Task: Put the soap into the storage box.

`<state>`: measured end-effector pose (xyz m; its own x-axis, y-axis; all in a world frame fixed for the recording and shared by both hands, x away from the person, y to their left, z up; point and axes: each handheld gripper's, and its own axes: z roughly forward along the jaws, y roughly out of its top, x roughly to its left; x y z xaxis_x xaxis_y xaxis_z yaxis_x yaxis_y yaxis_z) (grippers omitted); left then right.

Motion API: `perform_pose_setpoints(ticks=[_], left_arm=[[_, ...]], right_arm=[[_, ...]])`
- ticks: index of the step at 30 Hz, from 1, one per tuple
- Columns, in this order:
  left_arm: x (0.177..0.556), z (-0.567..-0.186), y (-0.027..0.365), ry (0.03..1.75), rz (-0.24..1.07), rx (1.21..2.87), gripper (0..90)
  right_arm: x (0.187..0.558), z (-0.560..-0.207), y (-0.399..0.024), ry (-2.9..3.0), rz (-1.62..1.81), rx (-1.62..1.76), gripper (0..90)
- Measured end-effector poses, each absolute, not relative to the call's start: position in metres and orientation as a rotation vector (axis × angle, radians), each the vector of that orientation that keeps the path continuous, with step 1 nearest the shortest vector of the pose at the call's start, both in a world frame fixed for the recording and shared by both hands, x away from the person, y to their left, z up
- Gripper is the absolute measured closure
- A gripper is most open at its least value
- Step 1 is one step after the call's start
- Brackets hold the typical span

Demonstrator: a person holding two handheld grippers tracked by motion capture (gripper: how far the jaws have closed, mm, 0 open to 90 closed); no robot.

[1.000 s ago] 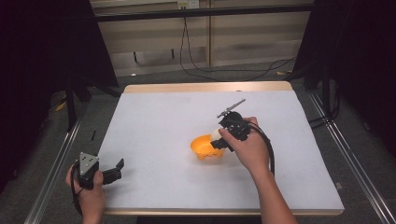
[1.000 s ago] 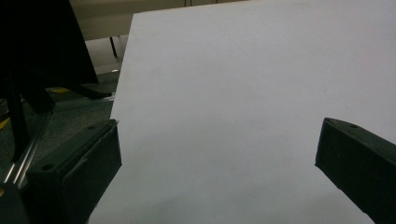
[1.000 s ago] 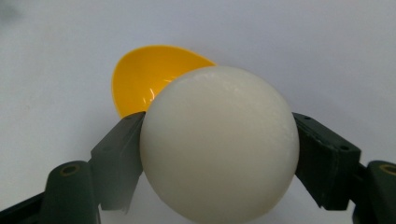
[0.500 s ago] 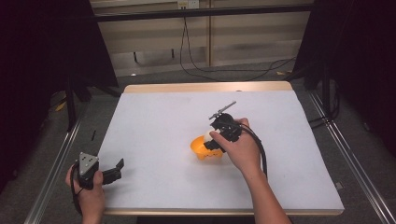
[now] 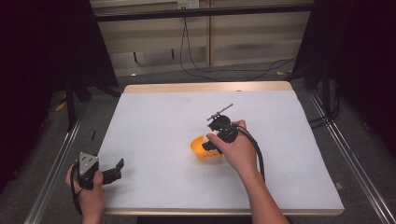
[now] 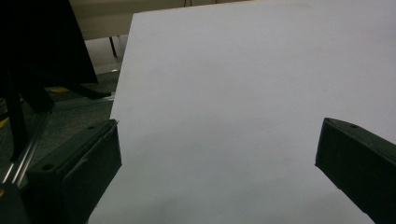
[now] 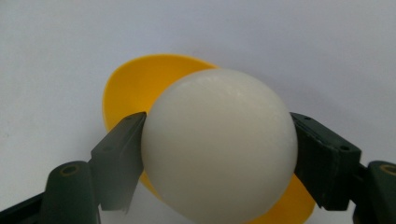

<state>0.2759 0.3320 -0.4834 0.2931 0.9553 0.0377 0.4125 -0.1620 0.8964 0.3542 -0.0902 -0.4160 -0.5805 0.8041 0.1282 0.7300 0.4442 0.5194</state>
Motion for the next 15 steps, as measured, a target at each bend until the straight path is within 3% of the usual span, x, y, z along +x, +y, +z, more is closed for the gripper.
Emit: perform_pose_setpoints(ticks=[2, 4, 15], left_arm=[[0.2759, -0.4834, 0.3318, 1.247, 0.821, 1.730, 0.0], [0.2759, -0.4834, 0.3319, 1.248, 0.821, 1.730, 0.0], [0.2759, -0.4832, 0.3323, 1.246, 0.821, 1.739, 0.0]], right_arm=[[0.3536, -0.4125, -0.0931, 2.498, 0.885, 1.397, 33.9], [0.3532, -0.4082, -0.0936, 2.472, 0.891, 1.408, 36.6], [0.3498, -0.4112, -0.0981, 2.499, 0.892, 1.386, 30.6]])
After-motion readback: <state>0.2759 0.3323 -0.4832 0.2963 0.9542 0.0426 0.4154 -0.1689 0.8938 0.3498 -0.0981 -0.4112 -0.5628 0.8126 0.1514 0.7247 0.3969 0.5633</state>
